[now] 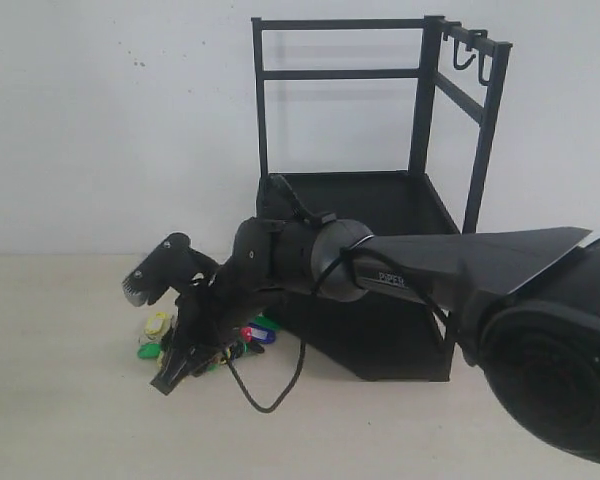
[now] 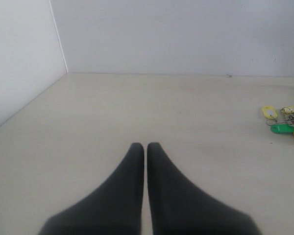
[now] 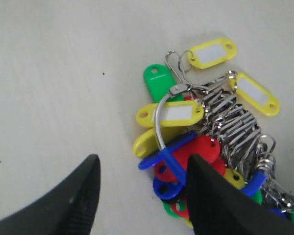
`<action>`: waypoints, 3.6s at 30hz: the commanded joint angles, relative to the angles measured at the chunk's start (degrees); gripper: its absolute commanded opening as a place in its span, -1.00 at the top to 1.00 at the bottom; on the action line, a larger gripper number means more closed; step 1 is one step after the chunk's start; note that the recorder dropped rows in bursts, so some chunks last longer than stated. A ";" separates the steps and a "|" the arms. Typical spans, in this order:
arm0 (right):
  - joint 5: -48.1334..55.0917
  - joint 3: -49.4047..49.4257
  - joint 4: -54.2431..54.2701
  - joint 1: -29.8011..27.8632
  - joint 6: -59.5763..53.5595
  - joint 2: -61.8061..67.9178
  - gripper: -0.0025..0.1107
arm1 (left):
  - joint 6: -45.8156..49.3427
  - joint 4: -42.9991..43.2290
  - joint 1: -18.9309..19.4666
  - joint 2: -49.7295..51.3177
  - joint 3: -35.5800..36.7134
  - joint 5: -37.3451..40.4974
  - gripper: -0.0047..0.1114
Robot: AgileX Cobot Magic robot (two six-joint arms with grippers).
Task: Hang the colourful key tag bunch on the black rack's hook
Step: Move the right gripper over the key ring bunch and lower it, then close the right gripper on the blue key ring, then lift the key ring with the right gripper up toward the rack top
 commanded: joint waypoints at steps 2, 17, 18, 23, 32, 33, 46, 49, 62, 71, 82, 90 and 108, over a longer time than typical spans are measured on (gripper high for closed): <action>-1.83 -0.33 -6.03 -0.17 -3.35 0.61 0.05 | -0.32 0.01 -0.07 0.20 -0.14 -0.34 0.84; -6.97 -0.23 -10.21 -0.17 -8.58 3.52 0.05 | -0.32 0.01 -0.07 0.20 -0.14 -0.24 0.84; -6.06 -0.23 -11.30 -0.17 -8.56 3.52 0.05 | -0.32 0.01 -0.07 0.20 -0.14 -0.24 0.84; -5.93 -0.23 -15.30 -0.17 -8.56 3.52 0.05 | -0.32 0.01 -0.07 0.20 -0.14 -0.24 0.84; -6.56 -0.23 -15.39 -0.17 -8.56 4.57 0.37 | -0.32 0.01 -0.07 0.20 -0.14 -0.24 0.84; -6.12 -0.23 -15.39 -0.17 -8.56 4.70 0.50 | -0.32 0.01 -0.07 0.20 -0.14 -0.24 0.84; -2.78 -0.23 -15.50 0.61 -6.14 2.74 0.96 | -0.32 0.01 -0.07 0.20 -0.14 -0.24 0.84; -1.46 -0.23 -15.34 1.01 -3.61 0.45 0.96 | -0.32 0.01 -0.07 0.20 -0.14 -0.24 0.84; 4.54 -0.23 -13.22 1.50 1.15 -8.17 0.96 | -0.32 0.01 -0.07 0.20 -0.14 -0.24 0.84; 12.15 -0.23 -11.97 1.53 4.55 -15.96 0.96 | -0.32 0.01 -0.07 0.20 -0.14 -0.24 0.84; 25.96 -0.23 -4.33 2.00 6.55 -28.03 0.96 | -0.32 0.01 -0.07 0.20 -0.14 -0.24 0.84; 33.62 2.48 -1.03 4.91 10.48 -37.95 0.96 | -0.32 0.01 -0.07 0.20 -0.14 -0.24 0.84; 39.00 7.29 -13.85 4.47 21.26 -58.50 0.96 | -0.32 0.01 -0.07 0.20 -0.14 -0.20 0.84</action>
